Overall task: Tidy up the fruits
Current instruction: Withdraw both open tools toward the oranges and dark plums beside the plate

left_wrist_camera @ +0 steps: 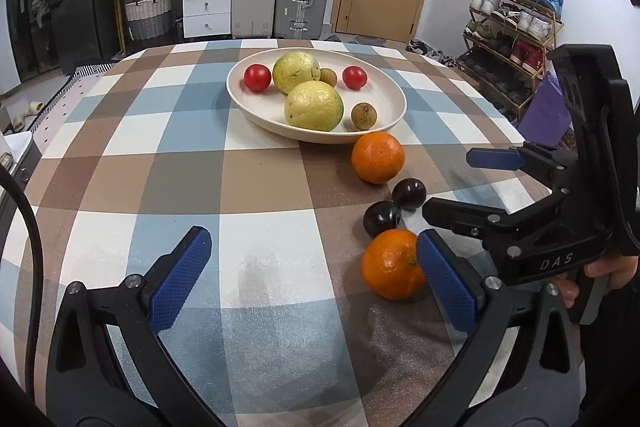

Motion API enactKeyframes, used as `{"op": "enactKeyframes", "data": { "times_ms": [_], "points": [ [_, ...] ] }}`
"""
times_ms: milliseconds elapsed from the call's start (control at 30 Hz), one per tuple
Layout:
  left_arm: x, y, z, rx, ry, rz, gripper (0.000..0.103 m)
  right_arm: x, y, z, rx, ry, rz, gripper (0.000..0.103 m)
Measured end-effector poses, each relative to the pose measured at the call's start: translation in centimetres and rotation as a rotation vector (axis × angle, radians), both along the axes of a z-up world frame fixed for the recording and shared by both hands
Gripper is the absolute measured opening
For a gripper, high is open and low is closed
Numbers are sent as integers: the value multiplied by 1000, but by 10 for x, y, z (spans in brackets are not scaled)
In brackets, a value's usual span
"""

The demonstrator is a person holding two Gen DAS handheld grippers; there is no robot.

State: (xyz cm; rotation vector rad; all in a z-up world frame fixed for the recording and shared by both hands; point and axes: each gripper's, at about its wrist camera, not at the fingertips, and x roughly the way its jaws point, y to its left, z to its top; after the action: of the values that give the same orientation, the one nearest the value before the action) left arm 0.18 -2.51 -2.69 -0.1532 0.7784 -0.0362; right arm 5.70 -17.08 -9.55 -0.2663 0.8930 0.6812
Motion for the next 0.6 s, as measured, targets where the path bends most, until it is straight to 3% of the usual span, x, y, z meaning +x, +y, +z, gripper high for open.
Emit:
{"op": "enactKeyframes", "data": {
  "times_ms": [100, 600],
  "points": [
    [2, 2, -1, -7, 9, 5, 102, -1, 5, -3, -20, -1, 14, 99],
    [5, 14, -5, -54, 26, 42, 102, -1, 20, -11, -52, -1, 59, 65]
  ]
}}
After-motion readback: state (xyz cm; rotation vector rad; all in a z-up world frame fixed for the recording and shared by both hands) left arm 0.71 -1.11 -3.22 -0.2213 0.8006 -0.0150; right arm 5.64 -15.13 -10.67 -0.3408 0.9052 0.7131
